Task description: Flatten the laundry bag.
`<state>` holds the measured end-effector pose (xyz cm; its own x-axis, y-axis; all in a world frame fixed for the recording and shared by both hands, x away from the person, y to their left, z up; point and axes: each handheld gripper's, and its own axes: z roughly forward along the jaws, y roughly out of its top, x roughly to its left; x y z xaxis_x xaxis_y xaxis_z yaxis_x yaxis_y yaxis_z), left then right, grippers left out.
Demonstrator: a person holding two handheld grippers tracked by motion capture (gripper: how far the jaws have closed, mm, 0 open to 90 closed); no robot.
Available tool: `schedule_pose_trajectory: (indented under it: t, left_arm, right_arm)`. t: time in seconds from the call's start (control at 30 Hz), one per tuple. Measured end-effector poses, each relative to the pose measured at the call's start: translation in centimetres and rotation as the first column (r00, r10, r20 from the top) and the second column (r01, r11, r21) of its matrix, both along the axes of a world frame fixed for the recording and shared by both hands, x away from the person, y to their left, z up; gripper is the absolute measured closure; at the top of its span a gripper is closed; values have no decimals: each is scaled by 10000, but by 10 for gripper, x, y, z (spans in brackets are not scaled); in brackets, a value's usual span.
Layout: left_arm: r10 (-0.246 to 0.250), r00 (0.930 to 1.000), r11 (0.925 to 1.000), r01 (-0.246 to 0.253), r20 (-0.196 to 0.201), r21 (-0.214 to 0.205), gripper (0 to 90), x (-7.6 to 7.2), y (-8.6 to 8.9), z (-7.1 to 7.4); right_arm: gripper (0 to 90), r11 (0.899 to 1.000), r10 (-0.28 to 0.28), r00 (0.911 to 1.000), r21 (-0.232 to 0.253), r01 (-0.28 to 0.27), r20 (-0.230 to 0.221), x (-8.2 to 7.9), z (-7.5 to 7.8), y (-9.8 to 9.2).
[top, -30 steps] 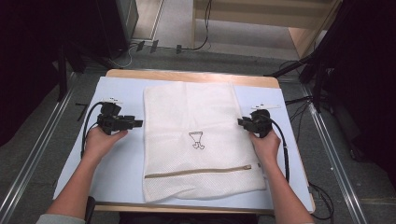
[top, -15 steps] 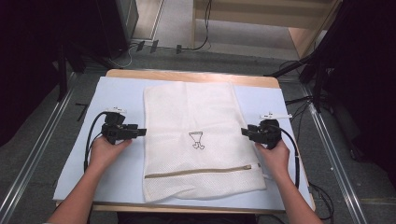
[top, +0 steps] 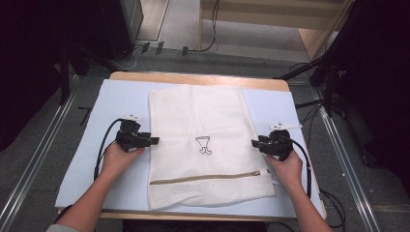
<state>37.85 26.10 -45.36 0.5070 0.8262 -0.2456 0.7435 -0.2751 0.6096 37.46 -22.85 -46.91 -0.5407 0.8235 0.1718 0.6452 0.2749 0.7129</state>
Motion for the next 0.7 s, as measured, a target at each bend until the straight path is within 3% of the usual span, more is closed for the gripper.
schedule_pose_trajectory:
  t: [0.2,0.3,0.37,0.53,0.7]
  left_arm:
    - [77,9990,9995,-91,-451,-304,712,7,-1,0]
    - [-184,9994,9998,184,-285,12,797,9,-4,0]
    - [-263,9989,9996,261,-393,-61,849,12,-4,1]
    - [-261,9979,9991,241,-596,-336,881,19,1,3]
    - [-62,9996,9994,53,-283,-327,886,26,5,8]
  right_arm:
    - [598,10000,14,10000,-61,-14,-59,-6,0,-2]
    - [598,9999,140,9999,-88,-139,25,-7,0,-2]
    - [598,9998,168,9998,-105,-167,68,-8,0,-1]
    - [599,9998,178,9997,84,-180,171,-11,3,0]
    - [601,9994,289,9992,180,-294,273,-12,4,6]
